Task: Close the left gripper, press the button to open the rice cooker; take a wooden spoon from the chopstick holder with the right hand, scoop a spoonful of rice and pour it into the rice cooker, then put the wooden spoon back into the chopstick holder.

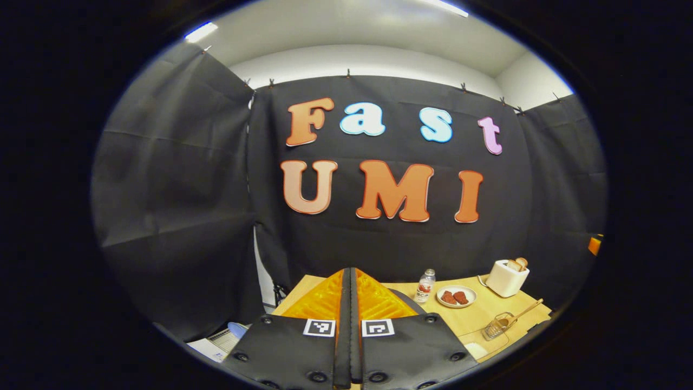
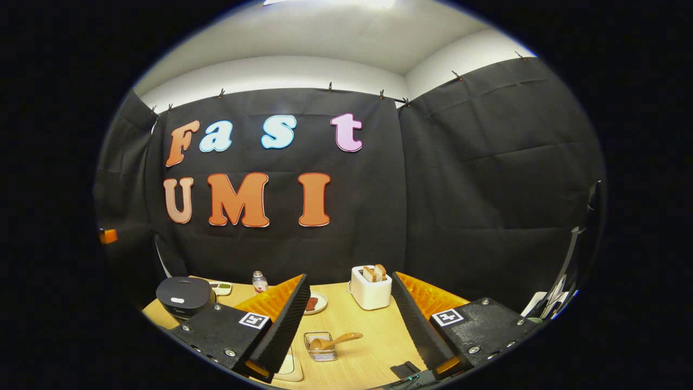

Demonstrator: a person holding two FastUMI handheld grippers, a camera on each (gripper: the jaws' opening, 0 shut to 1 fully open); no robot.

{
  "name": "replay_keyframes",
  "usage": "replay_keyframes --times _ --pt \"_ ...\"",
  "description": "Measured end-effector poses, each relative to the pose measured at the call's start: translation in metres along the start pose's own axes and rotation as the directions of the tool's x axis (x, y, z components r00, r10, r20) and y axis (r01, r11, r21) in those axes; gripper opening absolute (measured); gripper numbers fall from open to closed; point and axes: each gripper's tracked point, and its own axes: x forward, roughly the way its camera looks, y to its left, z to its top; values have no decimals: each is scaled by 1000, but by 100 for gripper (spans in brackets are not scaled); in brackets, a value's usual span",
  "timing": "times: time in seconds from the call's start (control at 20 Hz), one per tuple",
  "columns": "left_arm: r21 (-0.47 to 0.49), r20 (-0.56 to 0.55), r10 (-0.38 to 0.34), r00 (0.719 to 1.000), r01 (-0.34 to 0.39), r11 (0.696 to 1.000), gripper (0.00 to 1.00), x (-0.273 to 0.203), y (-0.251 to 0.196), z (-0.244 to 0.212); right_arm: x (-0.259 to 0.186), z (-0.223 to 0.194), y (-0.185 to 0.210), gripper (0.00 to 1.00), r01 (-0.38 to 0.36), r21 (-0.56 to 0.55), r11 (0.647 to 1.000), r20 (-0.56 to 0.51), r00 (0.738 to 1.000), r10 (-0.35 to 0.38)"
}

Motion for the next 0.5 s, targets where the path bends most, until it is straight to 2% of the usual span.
replay_keyframes --times 0.2,0.4,0.5 --pt "-42 -74 -94 993 92 995 4 26 -33 -29 1 -7 6 94 -10 20 1000 -21 1000 11" --pt "-49 -142 -138 980 132 990 2 58 -53 -61 4 -8 7 93 -13 26 1000 -25 1000 13" --pt "-53 -201 -149 968 141 989 4 70 -58 -87 4 -10 4 94 -5 18 1000 -31 1000 5"
